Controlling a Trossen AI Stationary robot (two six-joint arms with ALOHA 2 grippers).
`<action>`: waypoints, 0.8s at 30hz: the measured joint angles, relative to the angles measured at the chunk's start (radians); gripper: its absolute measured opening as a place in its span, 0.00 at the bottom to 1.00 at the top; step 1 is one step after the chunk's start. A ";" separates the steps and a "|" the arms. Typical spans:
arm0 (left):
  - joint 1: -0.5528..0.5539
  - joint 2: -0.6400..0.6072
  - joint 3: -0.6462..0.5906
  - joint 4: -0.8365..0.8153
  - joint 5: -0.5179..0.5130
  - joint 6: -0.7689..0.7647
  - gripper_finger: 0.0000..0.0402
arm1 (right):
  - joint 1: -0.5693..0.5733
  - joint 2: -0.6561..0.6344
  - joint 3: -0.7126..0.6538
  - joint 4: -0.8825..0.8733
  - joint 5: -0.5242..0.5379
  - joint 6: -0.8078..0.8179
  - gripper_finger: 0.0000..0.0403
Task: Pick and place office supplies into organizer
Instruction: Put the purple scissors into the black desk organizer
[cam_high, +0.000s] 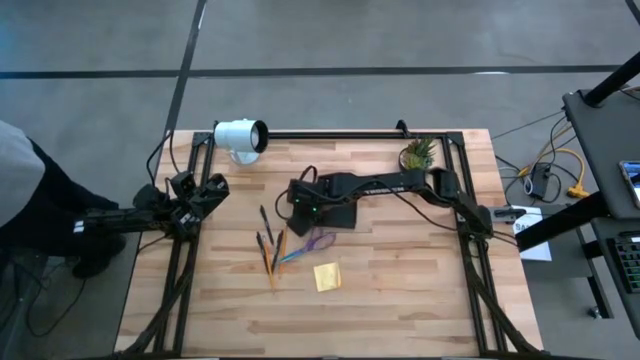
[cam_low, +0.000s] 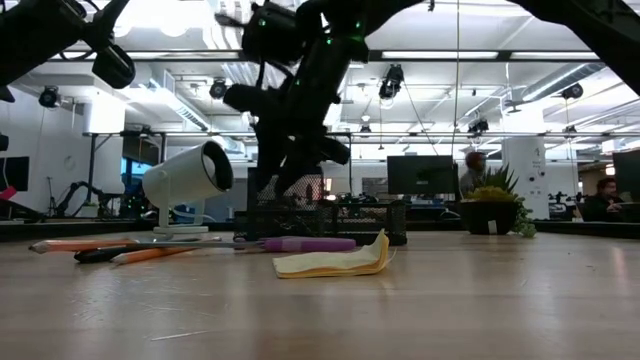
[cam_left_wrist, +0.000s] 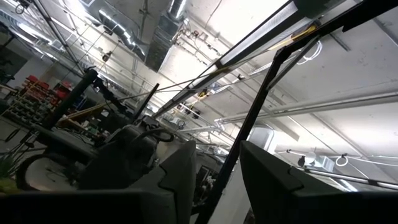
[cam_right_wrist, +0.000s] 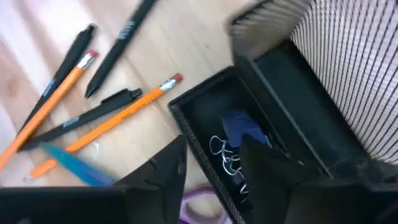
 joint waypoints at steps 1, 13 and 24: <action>0.000 0.000 0.000 0.000 0.000 0.000 0.27 | 0.011 -0.010 0.007 0.005 0.017 -0.022 0.37; 0.000 0.000 0.000 0.000 0.000 0.000 0.27 | 0.172 -0.036 0.051 -0.038 0.037 -1.005 0.37; 0.000 0.000 0.000 0.000 0.000 0.000 0.27 | 0.182 -0.031 -0.060 -0.043 -0.012 -0.910 0.38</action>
